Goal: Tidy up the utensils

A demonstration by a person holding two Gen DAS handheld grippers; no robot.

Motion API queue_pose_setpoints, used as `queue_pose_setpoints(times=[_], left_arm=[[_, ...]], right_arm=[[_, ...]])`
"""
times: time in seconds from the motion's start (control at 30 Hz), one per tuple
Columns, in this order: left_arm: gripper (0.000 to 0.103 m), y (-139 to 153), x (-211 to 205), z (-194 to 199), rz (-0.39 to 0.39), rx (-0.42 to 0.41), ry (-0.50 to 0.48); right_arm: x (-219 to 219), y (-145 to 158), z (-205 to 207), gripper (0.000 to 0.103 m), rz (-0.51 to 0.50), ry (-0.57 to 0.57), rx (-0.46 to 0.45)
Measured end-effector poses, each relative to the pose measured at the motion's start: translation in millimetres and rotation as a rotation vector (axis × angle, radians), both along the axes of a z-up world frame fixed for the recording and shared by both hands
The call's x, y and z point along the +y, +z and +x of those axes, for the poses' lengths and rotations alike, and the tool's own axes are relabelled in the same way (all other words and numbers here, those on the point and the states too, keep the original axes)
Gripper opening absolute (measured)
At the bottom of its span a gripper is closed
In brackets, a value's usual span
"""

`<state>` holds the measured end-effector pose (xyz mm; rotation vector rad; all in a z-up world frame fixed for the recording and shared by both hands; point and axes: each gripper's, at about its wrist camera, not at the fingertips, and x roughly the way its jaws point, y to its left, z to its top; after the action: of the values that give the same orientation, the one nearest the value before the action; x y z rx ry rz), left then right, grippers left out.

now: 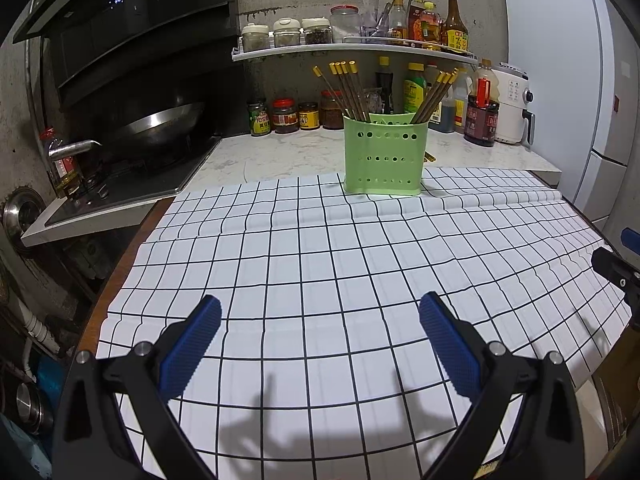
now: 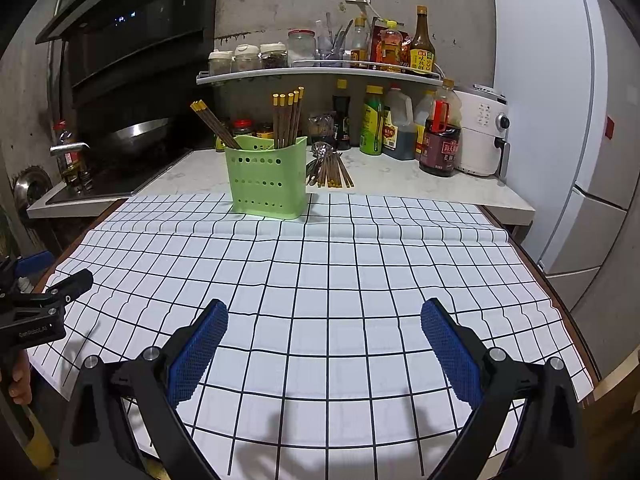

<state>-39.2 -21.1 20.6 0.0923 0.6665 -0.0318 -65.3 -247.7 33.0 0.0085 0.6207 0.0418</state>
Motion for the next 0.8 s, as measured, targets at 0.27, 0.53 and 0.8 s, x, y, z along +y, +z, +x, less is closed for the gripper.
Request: queue_pose_setpoints(times=[0.27, 0.53, 0.8], left_arm=[[0.097, 0.4, 0.0, 0.2, 0.002, 0.000, 0.000], [0.097, -0.1, -1.0, 0.0, 0.007, 0.003, 0.001], [0.097, -3.7, -0.4, 2.2, 0.005, 0.006, -0.008]], right_arm=[[-0.3, -0.1, 0.5, 0.096, 0.000, -0.001, 0.000], [-2.7, -1.8, -0.2, 0.096, 0.000, -0.003, 0.001], [-6.6, -5.9, 1.6, 0.096, 0.003, -0.010, 0.011]])
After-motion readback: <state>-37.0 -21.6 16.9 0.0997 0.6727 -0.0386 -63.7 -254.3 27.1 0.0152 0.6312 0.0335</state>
